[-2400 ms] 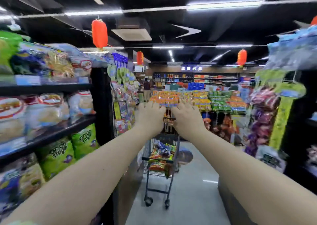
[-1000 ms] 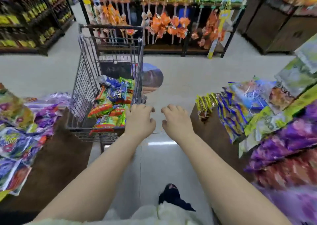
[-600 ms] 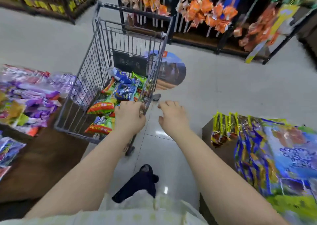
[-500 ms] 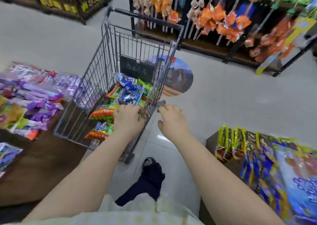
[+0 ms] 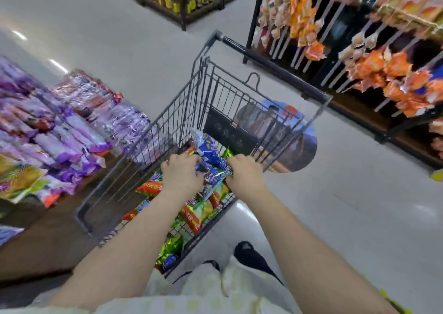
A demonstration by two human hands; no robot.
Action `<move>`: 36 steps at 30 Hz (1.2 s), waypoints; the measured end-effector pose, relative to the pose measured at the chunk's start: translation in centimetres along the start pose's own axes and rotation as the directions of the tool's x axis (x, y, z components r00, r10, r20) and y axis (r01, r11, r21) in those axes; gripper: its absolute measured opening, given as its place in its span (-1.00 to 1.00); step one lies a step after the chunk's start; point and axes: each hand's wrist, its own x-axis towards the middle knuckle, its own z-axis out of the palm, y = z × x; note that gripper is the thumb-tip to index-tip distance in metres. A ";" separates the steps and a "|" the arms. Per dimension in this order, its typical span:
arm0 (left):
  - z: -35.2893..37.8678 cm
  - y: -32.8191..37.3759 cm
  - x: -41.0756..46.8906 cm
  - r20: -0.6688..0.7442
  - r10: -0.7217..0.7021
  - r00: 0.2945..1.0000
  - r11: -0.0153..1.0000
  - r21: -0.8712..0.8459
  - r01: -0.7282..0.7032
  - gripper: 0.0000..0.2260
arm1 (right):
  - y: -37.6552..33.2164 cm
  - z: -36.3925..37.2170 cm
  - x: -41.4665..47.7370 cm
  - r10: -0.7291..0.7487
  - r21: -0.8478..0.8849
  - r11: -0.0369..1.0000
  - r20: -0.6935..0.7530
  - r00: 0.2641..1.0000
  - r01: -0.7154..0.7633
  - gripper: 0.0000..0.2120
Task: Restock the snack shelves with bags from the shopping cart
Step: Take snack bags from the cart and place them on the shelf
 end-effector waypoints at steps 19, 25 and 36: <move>10.1 1.8 22.3 0.294 -0.645 0.705 0.667 -0.232 0.708 -0.56 | 8.0 7.1 29.7 -0.387 0.071 0.913 0.462 0.798 0.402 -0.65; 14.7 1.2 26.6 0.388 -0.677 0.625 0.517 -0.352 0.780 -0.57 | 9.1 10.3 33.0 -0.414 0.085 0.892 0.546 0.728 0.444 -0.65; 19.0 -0.3 25.9 0.381 -0.840 0.387 -0.034 -0.748 0.663 -0.68 | 11.5 13.0 32.7 -0.479 0.170 0.859 0.596 0.644 0.482 -0.65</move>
